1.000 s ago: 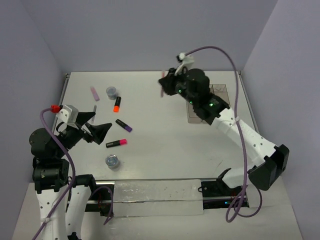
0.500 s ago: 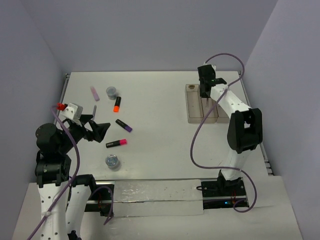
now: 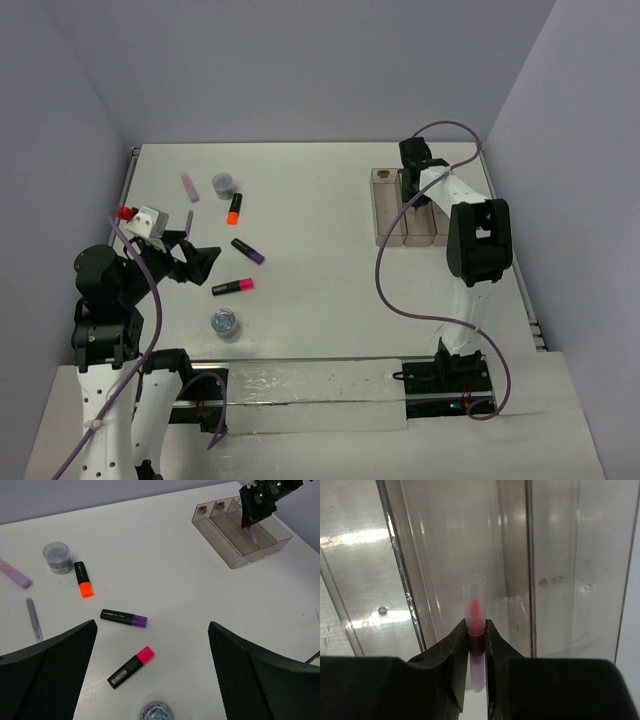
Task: Sort the stationery into containers
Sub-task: Place the pen in the storage box, then pick up the pen from the center of the board.
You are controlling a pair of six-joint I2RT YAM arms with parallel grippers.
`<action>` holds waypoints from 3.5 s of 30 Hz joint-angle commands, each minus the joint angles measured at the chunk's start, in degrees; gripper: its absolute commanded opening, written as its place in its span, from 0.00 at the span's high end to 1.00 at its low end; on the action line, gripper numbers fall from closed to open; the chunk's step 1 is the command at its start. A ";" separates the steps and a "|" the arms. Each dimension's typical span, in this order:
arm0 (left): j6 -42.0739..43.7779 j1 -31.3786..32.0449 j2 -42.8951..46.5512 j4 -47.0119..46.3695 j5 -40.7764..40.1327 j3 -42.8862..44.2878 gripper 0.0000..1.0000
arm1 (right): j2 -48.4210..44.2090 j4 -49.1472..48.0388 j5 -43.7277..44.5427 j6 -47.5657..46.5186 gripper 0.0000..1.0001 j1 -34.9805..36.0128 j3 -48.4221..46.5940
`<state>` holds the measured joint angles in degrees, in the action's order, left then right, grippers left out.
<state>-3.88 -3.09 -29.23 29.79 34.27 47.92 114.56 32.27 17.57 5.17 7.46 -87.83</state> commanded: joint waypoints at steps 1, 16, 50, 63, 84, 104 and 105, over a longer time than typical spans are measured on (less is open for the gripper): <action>0.68 -0.25 -0.30 -0.12 -0.78 0.69 0.01 | -0.65 -1.16 -2.32 -1.14 0.79 -0.26 -1.25; -1.41 -0.25 -1.69 -0.22 -3.56 2.05 0.01 | -3.45 0.34 -4.22 -0.67 0.59 -0.34 -1.19; 0.37 0.54 -90.76 15.68 -45.05 48.58 0.19 | -40.83 -8.34 -18.21 7.24 0.56 7.83 18.21; -0.39 -0.94 -94.67 14.73 -36.64 42.47 0.96 | -42.33 -6.98 -17.16 7.38 0.57 7.99 18.18; -15.77 -3.28 -47.35 3.05 6.95 34.38 1.00 | -44.56 -27.32 -37.52 12.00 0.46 34.11 13.09; -33.86 -3.19 -18.63 -16.60 12.53 15.97 1.00 | -23.07 -30.95 -34.77 8.89 0.35 52.17 -8.10; -34.27 -3.20 -18.51 -16.73 12.87 15.90 1.00 | -22.78 -31.03 -33.74 9.15 0.35 52.25 -7.93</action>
<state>-34.64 -6.11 -48.73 17.18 44.64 62.54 91.04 2.13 -19.89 15.37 58.87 -93.14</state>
